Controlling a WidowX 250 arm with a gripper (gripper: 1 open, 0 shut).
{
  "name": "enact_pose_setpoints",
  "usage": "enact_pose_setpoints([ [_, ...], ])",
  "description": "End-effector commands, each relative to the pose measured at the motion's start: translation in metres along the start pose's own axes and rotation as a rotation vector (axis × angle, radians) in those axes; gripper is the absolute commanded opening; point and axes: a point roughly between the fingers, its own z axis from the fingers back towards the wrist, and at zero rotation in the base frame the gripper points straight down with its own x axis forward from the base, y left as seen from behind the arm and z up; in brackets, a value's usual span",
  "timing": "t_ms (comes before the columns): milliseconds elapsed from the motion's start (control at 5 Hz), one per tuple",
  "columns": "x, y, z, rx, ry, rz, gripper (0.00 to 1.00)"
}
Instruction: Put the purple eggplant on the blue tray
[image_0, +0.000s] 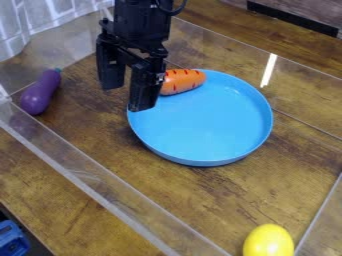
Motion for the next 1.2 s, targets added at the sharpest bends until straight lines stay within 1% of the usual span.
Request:
enact_pose_setpoints([
  [0, 0.000, 0.009, 0.006, 0.010, -0.030, -0.006, 1.00],
  [400, -0.001, 0.022, 0.003, 0.021, -0.036, -0.064, 1.00],
  [1000, 0.004, 0.039, -0.001, 0.048, -0.056, -0.158, 1.00],
])
